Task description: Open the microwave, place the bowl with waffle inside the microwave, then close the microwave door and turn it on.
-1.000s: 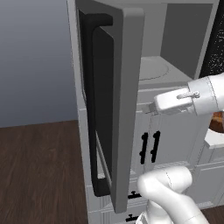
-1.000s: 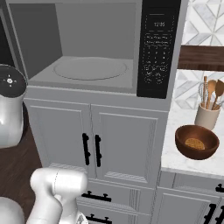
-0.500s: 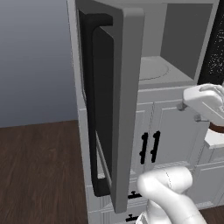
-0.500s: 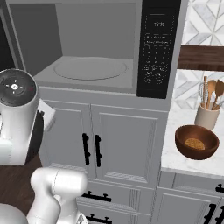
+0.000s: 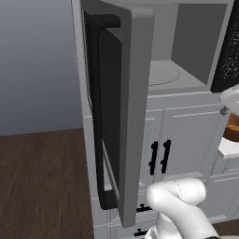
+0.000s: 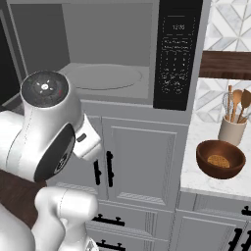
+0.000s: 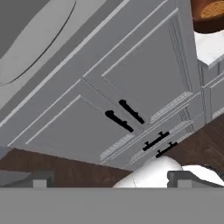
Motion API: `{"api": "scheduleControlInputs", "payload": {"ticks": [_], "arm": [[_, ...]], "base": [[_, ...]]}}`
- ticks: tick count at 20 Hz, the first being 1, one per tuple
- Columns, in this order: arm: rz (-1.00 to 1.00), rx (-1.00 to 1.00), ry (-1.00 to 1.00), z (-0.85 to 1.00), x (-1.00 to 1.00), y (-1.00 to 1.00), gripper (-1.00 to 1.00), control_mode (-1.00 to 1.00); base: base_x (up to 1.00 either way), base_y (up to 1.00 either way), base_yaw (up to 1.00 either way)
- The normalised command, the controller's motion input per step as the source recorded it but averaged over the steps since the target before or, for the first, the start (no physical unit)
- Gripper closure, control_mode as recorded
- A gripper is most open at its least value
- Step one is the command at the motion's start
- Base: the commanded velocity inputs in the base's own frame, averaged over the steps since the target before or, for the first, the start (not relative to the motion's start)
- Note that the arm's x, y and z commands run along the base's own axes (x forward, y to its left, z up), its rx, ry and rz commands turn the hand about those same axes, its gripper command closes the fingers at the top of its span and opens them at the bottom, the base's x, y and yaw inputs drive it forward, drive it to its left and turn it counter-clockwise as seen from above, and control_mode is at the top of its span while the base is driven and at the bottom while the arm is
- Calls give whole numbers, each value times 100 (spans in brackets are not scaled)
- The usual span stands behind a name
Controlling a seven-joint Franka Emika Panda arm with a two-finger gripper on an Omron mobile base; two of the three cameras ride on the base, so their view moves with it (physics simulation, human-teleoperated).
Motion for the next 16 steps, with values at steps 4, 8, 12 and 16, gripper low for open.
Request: {"api": "scheduleControlInputs", "payload": {"ticks": [4, 8, 12, 16], "arm": [[-35, 0, 4, -36, 3, -100, -100, -100], [-35, 0, 7, -40, 19, -100, -100, -100], [-33, 0, 10, -42, 29, -100, -100, -100], [-30, 0, 17, -44, 36, -100, -100, -100]], "base": [[0, 0, 0], [0, 0, 0], [0, 0, 0], [0, 0, 0]]}}
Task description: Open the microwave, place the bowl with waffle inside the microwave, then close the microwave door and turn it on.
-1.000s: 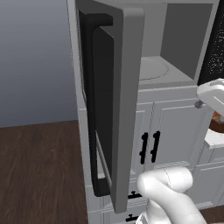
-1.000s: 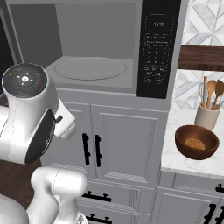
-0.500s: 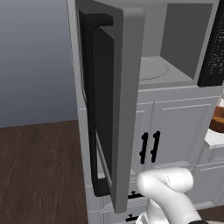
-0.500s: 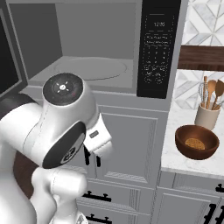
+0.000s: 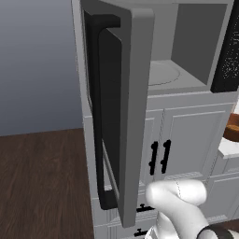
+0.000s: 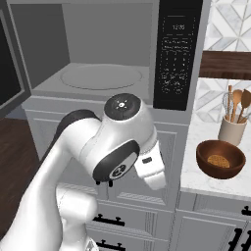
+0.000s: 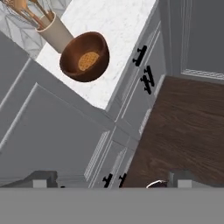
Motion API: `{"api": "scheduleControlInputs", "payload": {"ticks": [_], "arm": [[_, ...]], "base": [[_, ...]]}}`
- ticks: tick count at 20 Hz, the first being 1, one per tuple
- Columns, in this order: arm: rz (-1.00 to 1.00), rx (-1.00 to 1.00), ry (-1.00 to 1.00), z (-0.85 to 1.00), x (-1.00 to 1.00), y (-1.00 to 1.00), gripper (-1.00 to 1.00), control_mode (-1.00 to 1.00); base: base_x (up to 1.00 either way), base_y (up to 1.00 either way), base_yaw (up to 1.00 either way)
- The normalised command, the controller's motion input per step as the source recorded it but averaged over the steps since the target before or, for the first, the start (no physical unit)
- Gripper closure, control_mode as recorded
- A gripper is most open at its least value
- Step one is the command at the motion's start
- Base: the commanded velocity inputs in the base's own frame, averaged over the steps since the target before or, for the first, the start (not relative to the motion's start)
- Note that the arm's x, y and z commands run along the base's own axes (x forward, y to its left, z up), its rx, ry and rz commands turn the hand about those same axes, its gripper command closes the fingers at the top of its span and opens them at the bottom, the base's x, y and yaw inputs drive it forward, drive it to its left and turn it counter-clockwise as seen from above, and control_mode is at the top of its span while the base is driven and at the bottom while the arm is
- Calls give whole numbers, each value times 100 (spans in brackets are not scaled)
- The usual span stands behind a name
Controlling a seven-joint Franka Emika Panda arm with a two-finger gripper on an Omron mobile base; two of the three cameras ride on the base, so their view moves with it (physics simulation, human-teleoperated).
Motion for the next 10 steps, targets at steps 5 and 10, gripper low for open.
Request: {"api": "scheduleControlInputs", "payload": {"ticks": [5, 10], "arm": [[-18, 0, 18, -68, 65, -100, -100, -100], [-4, 7, 10, -93, 94, -100, -100, -100]], "base": [[0, 0, 0], [0, 0, 0]]}}
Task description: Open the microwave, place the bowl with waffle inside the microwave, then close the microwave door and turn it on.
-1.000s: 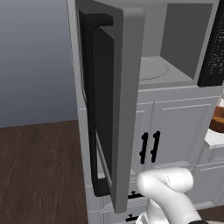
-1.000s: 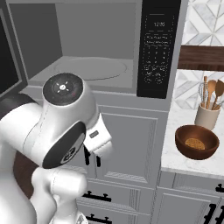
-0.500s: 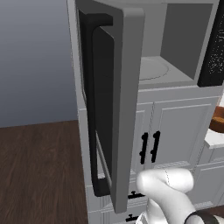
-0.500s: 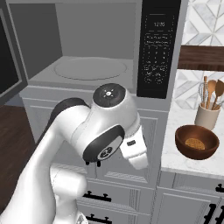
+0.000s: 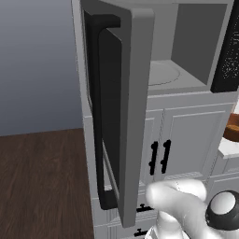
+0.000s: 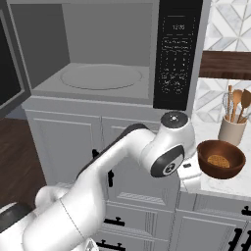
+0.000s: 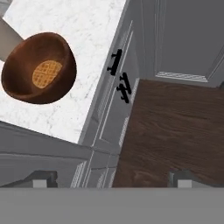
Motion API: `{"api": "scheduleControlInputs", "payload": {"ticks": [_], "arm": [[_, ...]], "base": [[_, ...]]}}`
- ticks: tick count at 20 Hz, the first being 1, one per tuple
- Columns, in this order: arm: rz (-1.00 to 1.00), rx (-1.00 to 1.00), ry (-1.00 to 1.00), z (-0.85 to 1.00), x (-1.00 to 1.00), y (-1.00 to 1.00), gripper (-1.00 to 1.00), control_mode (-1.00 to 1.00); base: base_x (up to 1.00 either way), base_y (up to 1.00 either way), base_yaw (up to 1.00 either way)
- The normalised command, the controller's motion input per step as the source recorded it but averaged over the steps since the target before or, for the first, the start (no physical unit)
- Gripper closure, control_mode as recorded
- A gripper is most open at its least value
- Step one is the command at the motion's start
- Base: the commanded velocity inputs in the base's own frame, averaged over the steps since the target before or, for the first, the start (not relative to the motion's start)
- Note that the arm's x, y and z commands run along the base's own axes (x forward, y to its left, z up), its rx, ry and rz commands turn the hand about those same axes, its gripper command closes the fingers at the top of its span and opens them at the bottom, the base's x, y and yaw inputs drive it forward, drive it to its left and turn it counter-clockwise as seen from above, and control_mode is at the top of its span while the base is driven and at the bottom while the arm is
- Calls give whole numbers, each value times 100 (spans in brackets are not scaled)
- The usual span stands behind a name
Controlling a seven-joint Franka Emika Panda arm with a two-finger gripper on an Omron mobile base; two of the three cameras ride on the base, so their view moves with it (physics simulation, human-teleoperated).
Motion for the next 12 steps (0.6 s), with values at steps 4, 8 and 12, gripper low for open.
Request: {"api": "scheduleControlInputs", "payload": {"ticks": [4, 8, 12], "arm": [[0, 14, 2, -81, 71, -100, -100, -100], [0, 11, -3, -37, 7, -88, -100, -100], [0, 4, -1, -6, -1, -44, -100, -100]], "base": [[0, 0, 0], [0, 0, 0], [0, 0, 0]]}}
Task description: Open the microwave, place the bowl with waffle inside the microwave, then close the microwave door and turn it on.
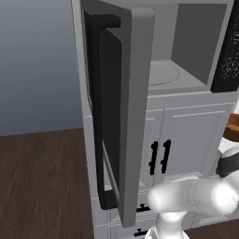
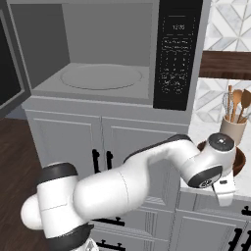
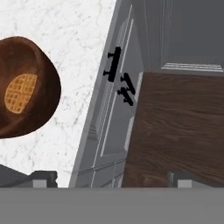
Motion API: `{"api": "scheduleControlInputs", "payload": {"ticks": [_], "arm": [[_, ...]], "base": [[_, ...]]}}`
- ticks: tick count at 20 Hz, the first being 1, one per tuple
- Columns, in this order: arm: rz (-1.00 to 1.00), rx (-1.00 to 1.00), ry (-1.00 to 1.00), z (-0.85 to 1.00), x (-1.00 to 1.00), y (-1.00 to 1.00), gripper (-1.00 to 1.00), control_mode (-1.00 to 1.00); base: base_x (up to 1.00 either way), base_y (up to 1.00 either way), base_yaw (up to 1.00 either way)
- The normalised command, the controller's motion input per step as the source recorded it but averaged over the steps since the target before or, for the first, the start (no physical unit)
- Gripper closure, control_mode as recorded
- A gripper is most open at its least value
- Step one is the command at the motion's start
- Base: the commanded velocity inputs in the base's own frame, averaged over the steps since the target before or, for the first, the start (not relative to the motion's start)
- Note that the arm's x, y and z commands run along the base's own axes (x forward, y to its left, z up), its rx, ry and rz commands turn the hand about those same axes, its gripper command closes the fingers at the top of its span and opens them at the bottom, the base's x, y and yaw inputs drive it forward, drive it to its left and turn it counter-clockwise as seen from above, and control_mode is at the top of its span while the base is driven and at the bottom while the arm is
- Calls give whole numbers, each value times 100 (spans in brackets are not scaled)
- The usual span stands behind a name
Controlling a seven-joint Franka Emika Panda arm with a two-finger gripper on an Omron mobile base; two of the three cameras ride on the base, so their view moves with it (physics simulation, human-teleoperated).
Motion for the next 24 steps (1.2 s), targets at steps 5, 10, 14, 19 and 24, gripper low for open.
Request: {"api": "scheduleControlInputs", "payload": {"ticks": [5, 10, 14, 19, 24], "arm": [[0, 0, 0, 0, 0, -2, -100, -100], [1, 2, 0, -12, 4, -3, -100, -100], [7, 13, -10, -29, 4, -16, -100, -100], [12, 15, -6, -12, 7, -2, -100, -100], [8, 14, -14, 0, 7, -1, -100, -100]], "base": [[0, 0, 0], [0, 0, 0], [0, 0, 0], [0, 0, 0], [0, 0, 0]]}}
